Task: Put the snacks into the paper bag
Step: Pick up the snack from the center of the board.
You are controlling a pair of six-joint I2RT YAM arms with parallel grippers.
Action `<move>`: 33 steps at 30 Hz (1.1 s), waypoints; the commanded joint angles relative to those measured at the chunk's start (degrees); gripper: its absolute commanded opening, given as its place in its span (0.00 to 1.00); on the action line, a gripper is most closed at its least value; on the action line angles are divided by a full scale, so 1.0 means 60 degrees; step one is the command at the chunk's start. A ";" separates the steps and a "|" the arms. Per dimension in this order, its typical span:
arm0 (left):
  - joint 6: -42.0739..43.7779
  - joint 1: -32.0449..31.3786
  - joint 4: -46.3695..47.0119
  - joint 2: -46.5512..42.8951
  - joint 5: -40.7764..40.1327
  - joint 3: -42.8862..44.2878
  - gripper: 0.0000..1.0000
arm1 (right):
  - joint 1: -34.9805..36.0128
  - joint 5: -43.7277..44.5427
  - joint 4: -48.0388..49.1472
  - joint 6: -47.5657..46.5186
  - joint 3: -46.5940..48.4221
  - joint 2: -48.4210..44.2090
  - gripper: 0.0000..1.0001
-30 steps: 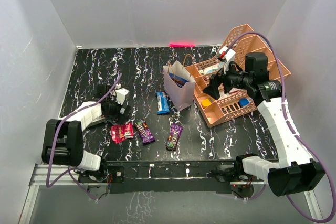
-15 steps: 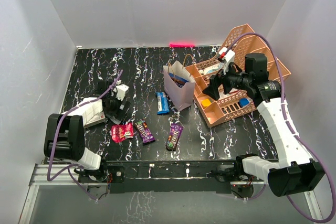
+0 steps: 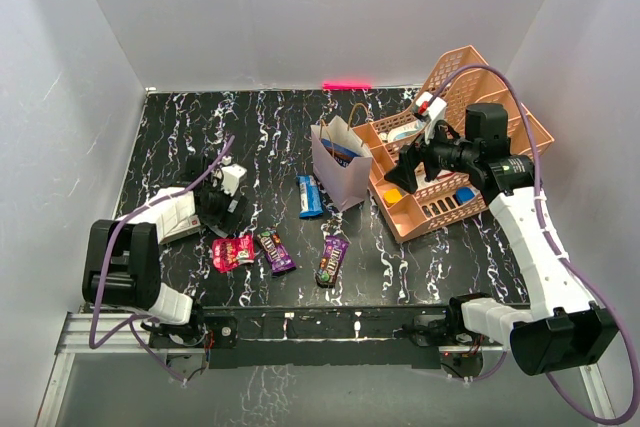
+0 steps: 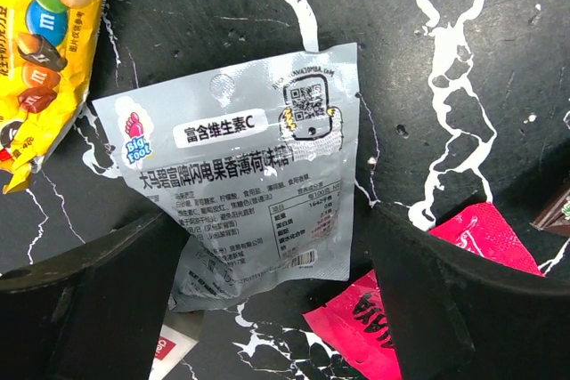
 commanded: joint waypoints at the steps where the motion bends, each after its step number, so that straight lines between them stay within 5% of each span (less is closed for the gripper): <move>1: 0.0362 -0.0051 -0.0246 -0.0233 -0.0181 -0.0519 0.79 | -0.0032 -0.0221 0.0567 0.0034 0.0220 0.0046 0.95; 17: 0.1345 -0.0065 0.0146 -0.1037 0.0987 -0.0917 0.41 | 0.1019 -0.0952 0.1835 0.0488 0.1573 0.1097 0.94; 33: 0.2117 -0.0066 -0.0426 -0.1586 0.2880 -0.0535 0.31 | 0.3521 -0.1103 0.2217 0.0194 0.2692 0.2605 0.93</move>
